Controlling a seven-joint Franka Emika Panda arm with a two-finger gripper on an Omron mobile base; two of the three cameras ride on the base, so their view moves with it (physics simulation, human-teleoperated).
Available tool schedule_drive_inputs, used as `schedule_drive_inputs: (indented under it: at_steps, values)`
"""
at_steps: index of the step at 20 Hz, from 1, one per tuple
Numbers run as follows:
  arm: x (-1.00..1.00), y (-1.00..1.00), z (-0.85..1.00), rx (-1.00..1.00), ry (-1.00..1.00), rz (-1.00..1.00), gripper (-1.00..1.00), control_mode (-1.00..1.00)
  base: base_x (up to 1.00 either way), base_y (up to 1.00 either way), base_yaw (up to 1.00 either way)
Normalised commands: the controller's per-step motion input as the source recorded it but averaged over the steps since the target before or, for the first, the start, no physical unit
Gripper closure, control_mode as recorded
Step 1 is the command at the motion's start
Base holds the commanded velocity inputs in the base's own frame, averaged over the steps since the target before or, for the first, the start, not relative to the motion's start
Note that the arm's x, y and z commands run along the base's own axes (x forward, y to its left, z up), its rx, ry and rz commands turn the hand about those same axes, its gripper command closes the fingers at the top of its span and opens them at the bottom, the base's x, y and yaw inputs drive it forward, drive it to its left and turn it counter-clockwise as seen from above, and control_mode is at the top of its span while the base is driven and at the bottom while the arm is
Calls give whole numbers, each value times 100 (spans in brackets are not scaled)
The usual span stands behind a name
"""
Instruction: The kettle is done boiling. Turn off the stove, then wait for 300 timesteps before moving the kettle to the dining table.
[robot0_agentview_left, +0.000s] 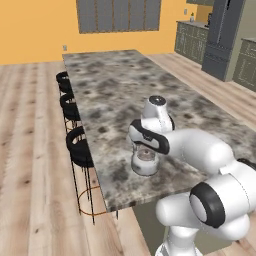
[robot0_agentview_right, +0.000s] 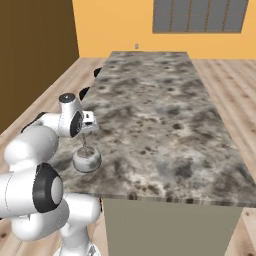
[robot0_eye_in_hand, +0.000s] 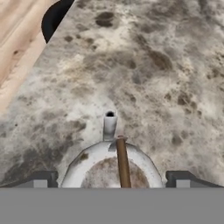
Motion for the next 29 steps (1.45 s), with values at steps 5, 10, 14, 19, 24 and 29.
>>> schedule_drive_inputs:
  at_steps: [5, 10, 14, 19, 24, 29]
  values:
    - [-7, 0, 28, -2, 2, -2, -100, -100, 0, 0, 0]
    - [-28, 0, 18, -1, 0, -4, -100, -100, 0, 0, 0]
    - [-45, 0, 5, -1, 0, -5, -100, -100, 0, 0, 0]
    - [-43, -2, 15, -1, 0, -5, -100, -100, 0, 0, 0]
    - [-30, -7, 26, -2, 0, -5, -100, -100, 0, 0, 0]
    - [-31, -7, 22, -2, 0, -4, -100, -100, 0, 0, 0]
